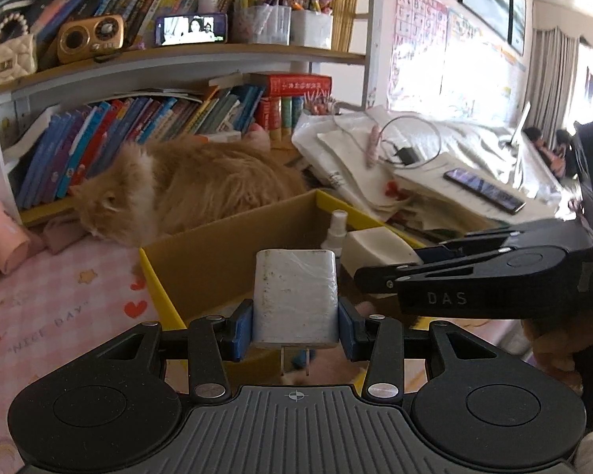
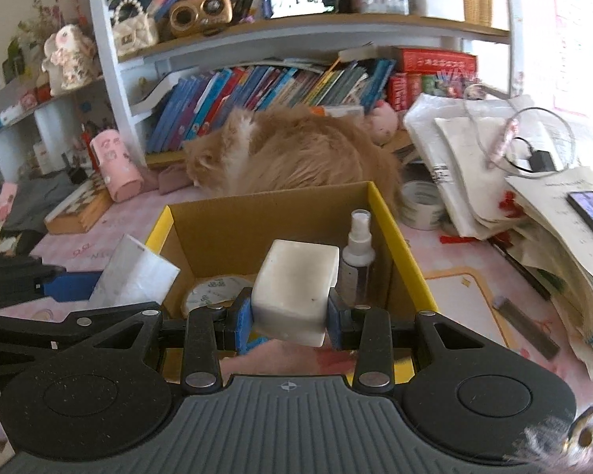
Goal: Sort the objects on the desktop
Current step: 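Lower the charger block and cream cube into the yellow box and open both tools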
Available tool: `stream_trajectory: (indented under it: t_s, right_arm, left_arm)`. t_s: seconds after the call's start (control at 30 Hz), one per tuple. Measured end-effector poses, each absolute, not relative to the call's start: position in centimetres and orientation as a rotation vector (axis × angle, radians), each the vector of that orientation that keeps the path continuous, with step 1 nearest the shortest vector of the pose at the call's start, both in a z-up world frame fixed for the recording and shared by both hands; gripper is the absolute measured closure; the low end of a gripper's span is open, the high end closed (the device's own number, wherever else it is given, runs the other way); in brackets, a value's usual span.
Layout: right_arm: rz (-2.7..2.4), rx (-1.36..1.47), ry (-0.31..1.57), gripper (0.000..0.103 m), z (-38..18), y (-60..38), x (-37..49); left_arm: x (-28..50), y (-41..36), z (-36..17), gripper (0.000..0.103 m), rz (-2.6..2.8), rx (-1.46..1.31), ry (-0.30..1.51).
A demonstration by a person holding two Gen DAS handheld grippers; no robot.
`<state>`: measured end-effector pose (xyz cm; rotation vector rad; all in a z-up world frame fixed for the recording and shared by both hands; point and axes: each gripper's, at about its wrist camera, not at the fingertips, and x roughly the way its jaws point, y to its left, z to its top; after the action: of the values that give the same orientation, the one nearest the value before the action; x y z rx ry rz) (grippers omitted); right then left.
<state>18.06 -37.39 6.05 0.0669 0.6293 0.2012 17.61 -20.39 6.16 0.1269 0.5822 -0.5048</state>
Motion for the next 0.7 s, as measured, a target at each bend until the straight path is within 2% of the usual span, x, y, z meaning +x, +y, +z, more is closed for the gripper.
stream_trajectory:
  t_s: [0.4, 0.7]
  right_arm:
    - [0.23, 0.057, 0.764, 0.069, 2.6, -37.4, 25.1]
    - [0.25, 0.021, 0.825, 0.069, 1.2, -36.6, 27.0]
  left_arm:
    - [20.6, -22.6, 2.9, 0.061, -0.507, 0.224, 0.686]
    - [21.0, -23.0, 1.7, 0.061, -0.487, 0.239, 0.714]
